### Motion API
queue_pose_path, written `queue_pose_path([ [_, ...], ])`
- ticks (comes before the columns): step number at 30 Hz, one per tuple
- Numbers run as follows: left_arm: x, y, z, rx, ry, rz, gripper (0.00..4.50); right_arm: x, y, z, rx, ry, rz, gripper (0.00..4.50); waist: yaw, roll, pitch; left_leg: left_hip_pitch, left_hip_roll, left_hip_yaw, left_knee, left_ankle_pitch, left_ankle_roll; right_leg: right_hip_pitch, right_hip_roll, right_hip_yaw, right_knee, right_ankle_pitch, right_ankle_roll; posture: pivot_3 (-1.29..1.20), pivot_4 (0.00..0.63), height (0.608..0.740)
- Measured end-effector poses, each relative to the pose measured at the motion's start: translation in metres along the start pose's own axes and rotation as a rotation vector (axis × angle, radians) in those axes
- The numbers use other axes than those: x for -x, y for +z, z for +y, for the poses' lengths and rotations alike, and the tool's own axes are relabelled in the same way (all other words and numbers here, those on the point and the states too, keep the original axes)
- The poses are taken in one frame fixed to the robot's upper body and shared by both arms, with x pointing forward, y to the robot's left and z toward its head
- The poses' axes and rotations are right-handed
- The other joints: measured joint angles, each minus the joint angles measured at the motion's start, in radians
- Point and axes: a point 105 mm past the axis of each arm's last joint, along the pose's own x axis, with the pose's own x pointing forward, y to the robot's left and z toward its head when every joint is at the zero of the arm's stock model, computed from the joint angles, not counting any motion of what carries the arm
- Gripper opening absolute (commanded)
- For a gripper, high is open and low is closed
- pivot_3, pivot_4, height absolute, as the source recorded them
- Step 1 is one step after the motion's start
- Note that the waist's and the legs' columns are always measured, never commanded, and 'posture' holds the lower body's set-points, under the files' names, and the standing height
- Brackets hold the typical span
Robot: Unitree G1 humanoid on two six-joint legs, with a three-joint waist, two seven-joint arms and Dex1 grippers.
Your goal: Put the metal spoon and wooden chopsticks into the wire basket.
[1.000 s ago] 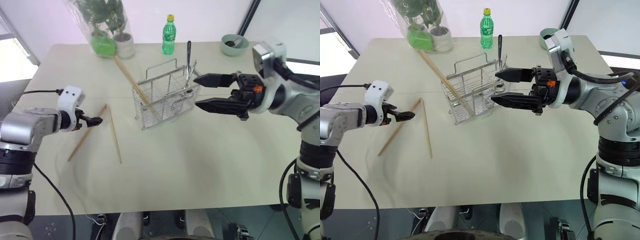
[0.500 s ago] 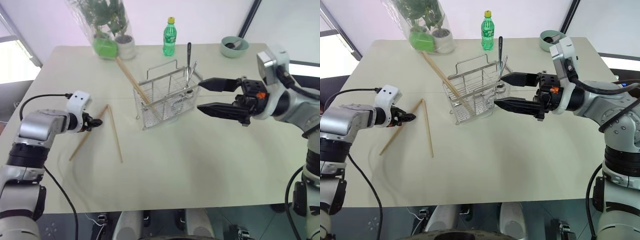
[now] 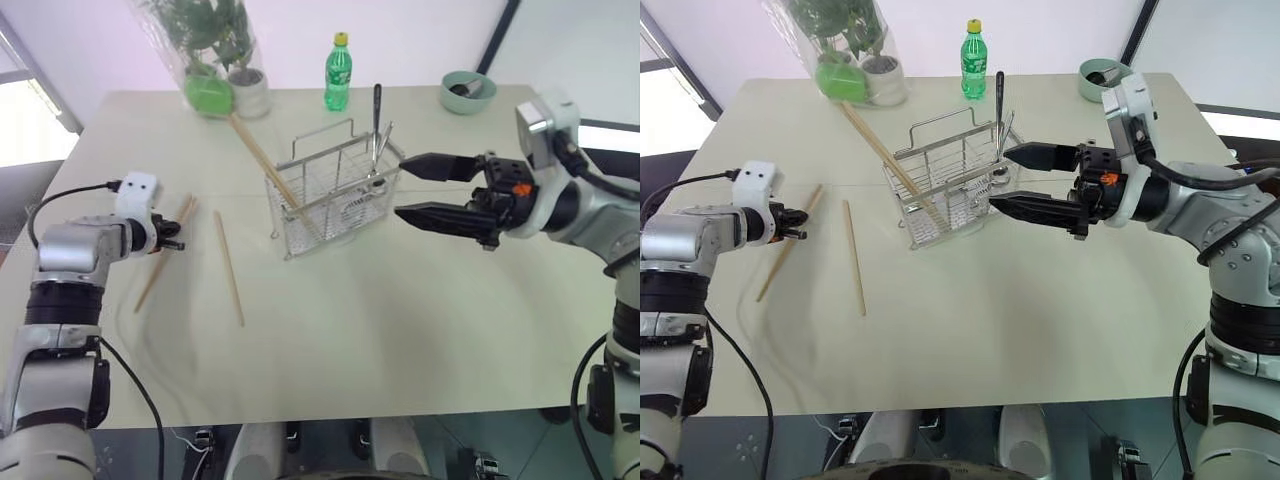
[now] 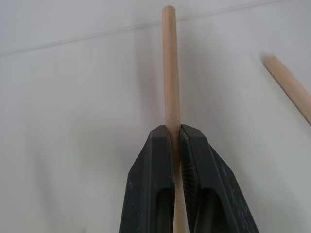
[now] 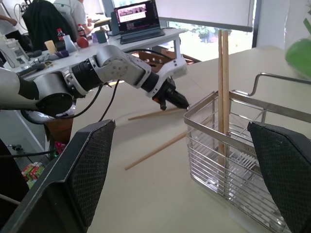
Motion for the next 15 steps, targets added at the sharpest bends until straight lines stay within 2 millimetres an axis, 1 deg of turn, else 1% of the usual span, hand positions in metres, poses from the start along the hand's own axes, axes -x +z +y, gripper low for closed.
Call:
queue_pose_path([
  [1, 0.003, 0.023, 0.002, 0.073, 0.017, -0.126, 0.03, 0.000, 0.000, -0.001, 0.000, -0.005, -0.002, 4.50, 0.005, -0.001, 0.000, -0.002, 0.000, 0.000, 0.001, 0.000, 0.000, -0.001, 0.000, 0.000, 0.000, 0.001, 0.001, 0.00, 0.150, 0.684],
  [3, 0.016, 0.066, 0.007, 0.205, 0.014, -0.336, 0.03, 0.000, 0.001, -0.001, -0.002, -0.010, -0.006, 4.50, 0.012, -0.003, 0.000, -0.003, 0.000, 0.000, 0.001, 0.000, 0.001, -0.002, 0.000, 0.000, -0.001, 0.002, 0.003, 0.00, 0.150, 0.684],
  [5, 0.036, 0.101, 0.007, 0.328, -0.037, -0.512, 0.03, 0.001, 0.001, -0.001, -0.004, -0.016, -0.009, 4.50, 0.014, -0.003, 0.000, -0.003, -0.001, 0.001, 0.002, -0.001, 0.002, -0.001, -0.001, -0.001, -0.001, 0.002, 0.004, 0.00, 0.150, 0.684],
  [6, 0.050, 0.120, 0.003, 0.401, -0.096, -0.612, 0.03, 0.001, 0.000, -0.001, -0.010, -0.019, -0.011, 4.50, 0.016, -0.004, 0.000, -0.003, -0.001, 0.001, 0.002, -0.001, 0.002, 0.000, -0.001, -0.001, -0.002, 0.003, 0.005, 0.00, 0.150, 0.684],
  [7, 0.060, 0.132, -0.001, 0.434, -0.135, -0.679, 0.03, 0.002, -0.001, -0.001, -0.015, -0.019, -0.010, 4.50, 0.016, -0.004, 0.000, -0.003, -0.001, 0.001, 0.002, -0.001, 0.002, 0.000, -0.001, -0.002, -0.002, 0.003, 0.005, 0.00, 0.150, 0.684],
  [9, 0.085, 0.157, -0.016, 0.494, -0.256, -0.800, 0.03, 0.002, -0.002, -0.002, -0.018, -0.028, -0.011, 4.50, 0.016, -0.004, 0.000, -0.003, -0.001, 0.001, 0.003, -0.001, 0.002, 0.001, -0.001, -0.003, -0.002, 0.003, 0.005, 0.00, 0.150, 0.684],
  [10, 0.093, 0.165, -0.023, 0.499, -0.298, -0.831, 0.03, 0.002, -0.002, -0.003, -0.018, -0.031, -0.011, 4.50, 0.016, -0.004, 0.000, -0.003, -0.001, 0.001, 0.003, -0.001, 0.002, 0.002, -0.001, -0.003, -0.002, 0.003, 0.006, 0.00, 0.150, 0.684],
  [12, 0.111, 0.181, -0.044, 0.512, -0.422, -0.881, 0.03, 0.003, -0.002, -0.004, -0.018, -0.042, -0.014, 4.50, 0.016, -0.004, 0.000, -0.002, -0.001, 0.000, 0.004, -0.001, 0.002, 0.003, 0.000, -0.005, -0.001, 0.003, 0.006, 0.00, 0.150, 0.684],
  [13, 0.122, 0.191, -0.060, 0.505, -0.500, -0.906, 0.03, 0.004, -0.001, -0.004, -0.017, -0.046, -0.017, 4.50, 0.016, -0.004, 0.000, -0.002, -0.001, 0.000, 0.004, -0.001, 0.002, 0.003, 0.000, -0.005, -0.001, 0.004, 0.006, 0.00, 0.150, 0.684],
  [15, 0.137, 0.201, -0.085, 0.475, -0.607, -0.930, 0.03, 0.004, -0.001, -0.005, -0.016, -0.052, -0.020, 4.50, 0.016, -0.004, 0.000, -0.001, -0.001, 0.000, 0.005, -0.001, 0.002, 0.004, 0.000, -0.006, -0.001, 0.004, 0.006, 0.00, 0.150, 0.684],
])
